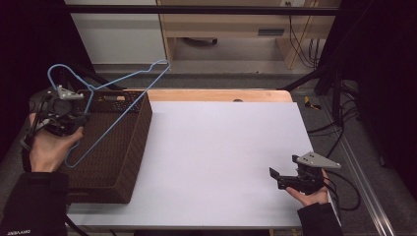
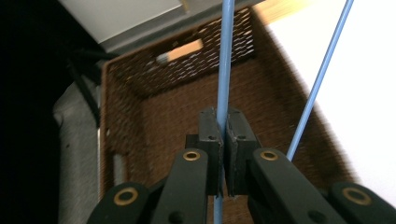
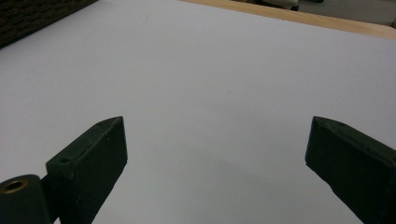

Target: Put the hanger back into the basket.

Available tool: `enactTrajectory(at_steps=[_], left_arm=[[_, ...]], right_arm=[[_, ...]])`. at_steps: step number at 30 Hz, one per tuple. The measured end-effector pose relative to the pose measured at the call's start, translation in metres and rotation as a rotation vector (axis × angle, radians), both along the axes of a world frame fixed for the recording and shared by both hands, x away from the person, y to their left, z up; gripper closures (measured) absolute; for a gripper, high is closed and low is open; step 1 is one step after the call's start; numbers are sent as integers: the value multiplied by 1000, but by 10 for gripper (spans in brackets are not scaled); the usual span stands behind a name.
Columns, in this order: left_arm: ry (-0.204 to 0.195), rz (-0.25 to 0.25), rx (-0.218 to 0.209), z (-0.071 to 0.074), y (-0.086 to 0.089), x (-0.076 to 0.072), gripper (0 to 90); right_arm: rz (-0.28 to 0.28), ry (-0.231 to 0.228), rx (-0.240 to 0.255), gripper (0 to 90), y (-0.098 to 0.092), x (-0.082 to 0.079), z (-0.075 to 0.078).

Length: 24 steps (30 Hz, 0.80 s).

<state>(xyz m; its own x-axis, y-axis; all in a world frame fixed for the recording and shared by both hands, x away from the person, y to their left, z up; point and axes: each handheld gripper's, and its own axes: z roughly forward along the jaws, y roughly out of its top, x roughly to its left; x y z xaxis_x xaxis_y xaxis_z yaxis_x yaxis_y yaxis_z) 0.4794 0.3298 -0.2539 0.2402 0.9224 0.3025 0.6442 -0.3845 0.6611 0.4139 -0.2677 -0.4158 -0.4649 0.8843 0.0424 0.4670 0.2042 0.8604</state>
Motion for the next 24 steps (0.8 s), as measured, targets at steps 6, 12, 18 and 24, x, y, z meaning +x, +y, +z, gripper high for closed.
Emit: enactTrajectory(at_steps=[6, 12, 18, 24], left_arm=[[7, 33, 29, -11, 24, 1, 868], [23, 53, 70, -27, 43, 3, 868], [52, 85, 84, -46, 56, 6, 868], [100, 104, 116, -67, 63, 8, 868]], right_arm=[[0, 0, -1, 61, 0, 0, 0], [1, 5, 1, 61, 1, 0, 0], [2, 4, -3, 61, 1, 0, 0], [1, 6, 1, 61, 1, 0, 0]])
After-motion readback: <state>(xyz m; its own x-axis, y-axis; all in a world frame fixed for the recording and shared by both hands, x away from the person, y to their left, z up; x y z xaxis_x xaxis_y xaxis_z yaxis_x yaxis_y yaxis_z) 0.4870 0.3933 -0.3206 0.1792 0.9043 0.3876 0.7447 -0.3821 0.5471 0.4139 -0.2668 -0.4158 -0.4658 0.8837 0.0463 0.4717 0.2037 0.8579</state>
